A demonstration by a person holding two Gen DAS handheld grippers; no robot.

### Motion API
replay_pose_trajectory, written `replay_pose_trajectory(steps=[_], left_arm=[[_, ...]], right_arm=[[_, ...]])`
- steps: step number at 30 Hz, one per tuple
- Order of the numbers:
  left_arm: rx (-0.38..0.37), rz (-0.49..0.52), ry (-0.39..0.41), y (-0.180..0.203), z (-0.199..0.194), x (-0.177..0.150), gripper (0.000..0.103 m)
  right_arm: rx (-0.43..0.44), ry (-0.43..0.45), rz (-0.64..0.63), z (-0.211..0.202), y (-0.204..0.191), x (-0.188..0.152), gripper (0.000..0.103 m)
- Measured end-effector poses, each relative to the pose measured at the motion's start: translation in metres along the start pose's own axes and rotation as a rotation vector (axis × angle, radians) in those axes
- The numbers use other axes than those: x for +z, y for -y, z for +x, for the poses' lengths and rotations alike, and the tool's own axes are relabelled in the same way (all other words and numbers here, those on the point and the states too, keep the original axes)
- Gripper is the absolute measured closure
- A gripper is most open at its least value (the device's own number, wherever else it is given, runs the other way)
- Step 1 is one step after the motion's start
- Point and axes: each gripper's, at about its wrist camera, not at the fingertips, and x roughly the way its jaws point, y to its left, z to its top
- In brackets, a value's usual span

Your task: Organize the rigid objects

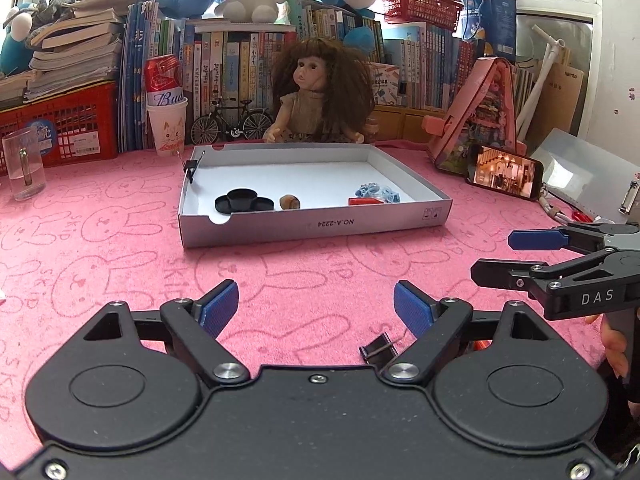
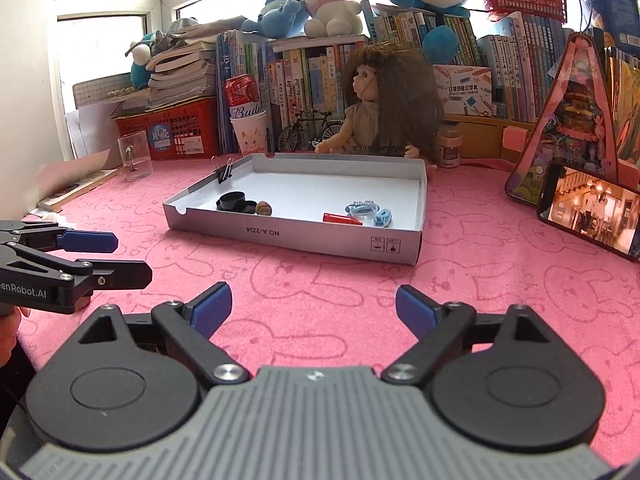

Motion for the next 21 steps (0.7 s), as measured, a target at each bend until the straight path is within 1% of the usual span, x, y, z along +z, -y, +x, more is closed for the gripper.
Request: replay_pose_trajectory(steps=[6, 10, 16, 18, 21], left_arm=[[-0.017, -0.01, -0.012, 0.012, -0.011, -0.022, 0.019], [-0.006, 0.007, -0.007, 0.021, -0.015, -0.035, 0.021], [0.017, 0.039, -0.021, 0.03, -0.013, -0.046, 0.032], [0.024, 0.037, -0.029, 0.03, -0.01, -0.047, 0.039], [0.034, 0.035, -0.028, 0.031, -0.009, -0.048, 0.041]], right_arm=[[0.012, -0.014, -0.028, -0.01, -0.01, -0.017, 0.008], [0.024, -0.027, -0.045, -0.012, -0.019, -0.028, 0.008], [0.018, -0.047, -0.112, -0.013, -0.032, -0.042, 0.008], [0.01, -0.049, -0.135, -0.012, -0.035, -0.045, 0.007], [-0.002, -0.045, -0.153, -0.012, -0.038, -0.047, 0.007]])
